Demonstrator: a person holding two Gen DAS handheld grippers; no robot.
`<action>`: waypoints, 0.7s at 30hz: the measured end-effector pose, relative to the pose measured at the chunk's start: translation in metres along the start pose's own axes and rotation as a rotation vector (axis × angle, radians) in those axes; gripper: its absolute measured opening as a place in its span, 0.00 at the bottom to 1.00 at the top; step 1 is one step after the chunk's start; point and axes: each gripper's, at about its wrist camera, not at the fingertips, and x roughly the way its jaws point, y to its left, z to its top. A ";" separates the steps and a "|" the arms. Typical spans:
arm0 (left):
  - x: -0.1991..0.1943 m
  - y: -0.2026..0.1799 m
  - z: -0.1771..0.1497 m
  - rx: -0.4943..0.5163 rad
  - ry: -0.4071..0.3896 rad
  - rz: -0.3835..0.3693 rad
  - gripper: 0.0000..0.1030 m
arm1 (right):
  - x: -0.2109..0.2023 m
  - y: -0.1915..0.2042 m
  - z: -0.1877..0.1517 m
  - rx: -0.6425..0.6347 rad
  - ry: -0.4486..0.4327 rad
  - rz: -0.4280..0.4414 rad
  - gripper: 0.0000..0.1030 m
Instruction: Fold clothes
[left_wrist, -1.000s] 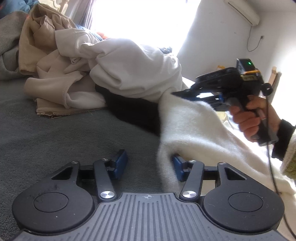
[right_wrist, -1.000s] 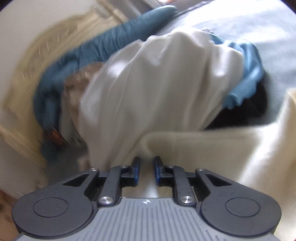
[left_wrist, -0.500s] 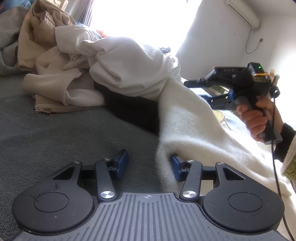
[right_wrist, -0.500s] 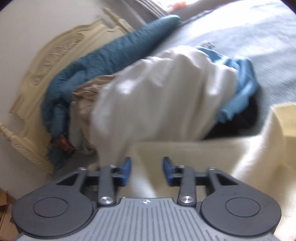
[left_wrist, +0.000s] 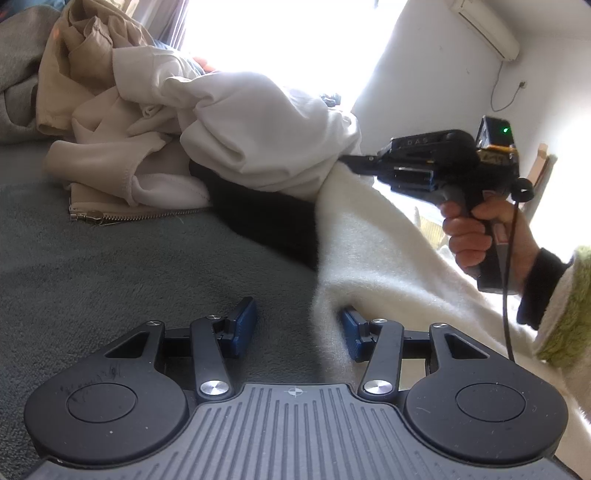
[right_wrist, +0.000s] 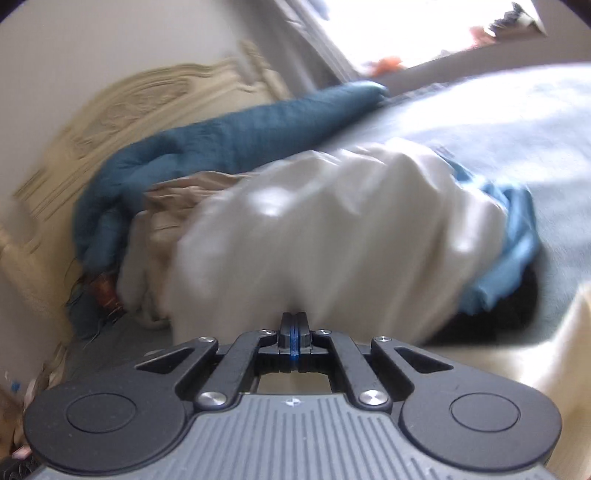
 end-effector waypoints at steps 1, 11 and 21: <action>0.000 0.000 0.000 -0.001 0.000 0.000 0.48 | -0.006 -0.003 0.001 0.023 -0.007 -0.003 0.03; 0.000 -0.001 0.000 0.002 0.001 0.004 0.48 | -0.034 -0.059 -0.015 0.411 0.162 0.040 0.59; 0.000 -0.002 0.001 -0.002 0.001 0.002 0.49 | -0.025 -0.012 -0.028 0.103 0.185 0.139 0.09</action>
